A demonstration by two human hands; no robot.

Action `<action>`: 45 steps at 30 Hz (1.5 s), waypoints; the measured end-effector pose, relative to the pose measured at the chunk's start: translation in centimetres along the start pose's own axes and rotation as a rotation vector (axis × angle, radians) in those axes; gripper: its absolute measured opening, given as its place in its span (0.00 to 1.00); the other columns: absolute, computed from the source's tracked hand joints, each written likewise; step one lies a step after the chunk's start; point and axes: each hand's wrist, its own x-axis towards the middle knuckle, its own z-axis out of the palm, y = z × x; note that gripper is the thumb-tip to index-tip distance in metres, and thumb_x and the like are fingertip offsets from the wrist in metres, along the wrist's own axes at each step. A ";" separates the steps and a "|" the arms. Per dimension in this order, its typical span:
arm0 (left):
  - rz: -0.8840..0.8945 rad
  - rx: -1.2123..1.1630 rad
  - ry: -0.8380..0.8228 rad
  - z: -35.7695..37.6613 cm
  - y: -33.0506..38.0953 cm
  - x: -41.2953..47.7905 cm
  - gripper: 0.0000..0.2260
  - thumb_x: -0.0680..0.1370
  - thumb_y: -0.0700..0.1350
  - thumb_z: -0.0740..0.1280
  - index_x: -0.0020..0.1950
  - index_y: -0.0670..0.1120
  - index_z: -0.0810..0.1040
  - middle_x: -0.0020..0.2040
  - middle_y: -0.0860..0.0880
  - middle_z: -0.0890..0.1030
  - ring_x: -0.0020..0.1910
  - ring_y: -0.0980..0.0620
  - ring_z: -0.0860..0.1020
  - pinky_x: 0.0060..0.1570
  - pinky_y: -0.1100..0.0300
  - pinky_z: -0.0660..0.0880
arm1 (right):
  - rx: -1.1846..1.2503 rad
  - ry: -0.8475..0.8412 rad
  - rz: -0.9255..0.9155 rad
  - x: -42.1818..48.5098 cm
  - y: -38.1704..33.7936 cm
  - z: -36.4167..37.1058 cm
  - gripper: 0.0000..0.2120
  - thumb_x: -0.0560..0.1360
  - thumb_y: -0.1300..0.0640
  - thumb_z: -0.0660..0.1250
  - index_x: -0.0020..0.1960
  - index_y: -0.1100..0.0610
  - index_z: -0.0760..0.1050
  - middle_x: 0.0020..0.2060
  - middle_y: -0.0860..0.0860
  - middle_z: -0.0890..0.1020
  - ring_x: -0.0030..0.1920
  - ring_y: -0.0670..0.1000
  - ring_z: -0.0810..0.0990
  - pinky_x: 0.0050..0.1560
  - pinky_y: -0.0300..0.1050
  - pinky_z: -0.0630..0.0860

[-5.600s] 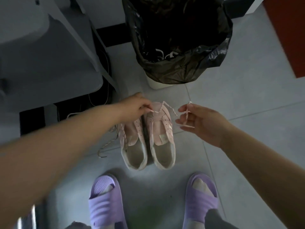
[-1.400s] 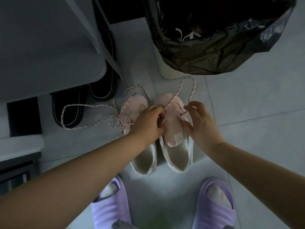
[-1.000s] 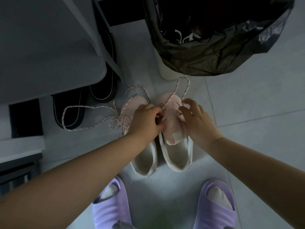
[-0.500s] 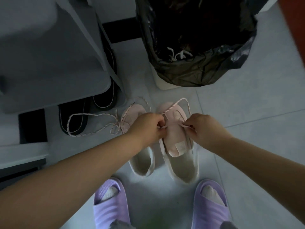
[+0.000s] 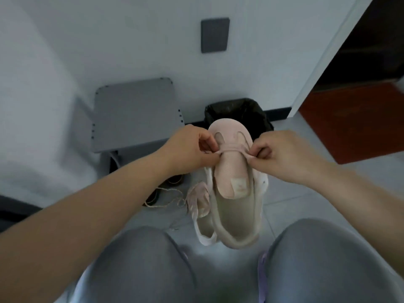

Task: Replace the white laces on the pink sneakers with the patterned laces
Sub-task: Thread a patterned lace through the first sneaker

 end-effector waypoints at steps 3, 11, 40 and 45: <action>0.059 0.066 0.030 -1.6 2.4 -3.8 0.04 0.69 0.46 0.74 0.37 0.49 0.81 0.34 0.58 0.80 0.33 0.65 0.76 0.35 0.75 0.71 | 0.071 0.046 -0.043 -3.5 -2.9 -1.0 0.03 0.69 0.57 0.71 0.40 0.56 0.81 0.37 0.45 0.79 0.36 0.42 0.80 0.41 0.42 0.79; 0.096 0.057 0.005 -0.5 4.8 -11.1 0.05 0.67 0.44 0.75 0.35 0.48 0.80 0.32 0.56 0.80 0.33 0.62 0.76 0.41 0.63 0.77 | -0.016 0.040 -0.273 -9.4 -5.0 -0.8 0.02 0.67 0.61 0.72 0.39 0.59 0.80 0.36 0.50 0.79 0.36 0.45 0.77 0.40 0.44 0.75; 0.249 0.162 0.203 2.6 2.1 -10.8 0.06 0.72 0.36 0.70 0.43 0.46 0.83 0.39 0.61 0.77 0.41 0.70 0.75 0.45 0.77 0.69 | 0.346 0.054 0.014 -10.2 -2.0 2.1 0.05 0.75 0.59 0.65 0.45 0.49 0.77 0.40 0.46 0.80 0.41 0.42 0.77 0.44 0.37 0.73; 0.287 0.167 0.240 3.3 2.1 -10.9 0.05 0.70 0.37 0.69 0.43 0.45 0.83 0.39 0.58 0.77 0.40 0.69 0.74 0.45 0.78 0.68 | 0.406 0.221 -0.001 -9.7 -2.4 1.9 0.12 0.68 0.62 0.73 0.38 0.45 0.79 0.39 0.47 0.83 0.41 0.43 0.80 0.43 0.30 0.73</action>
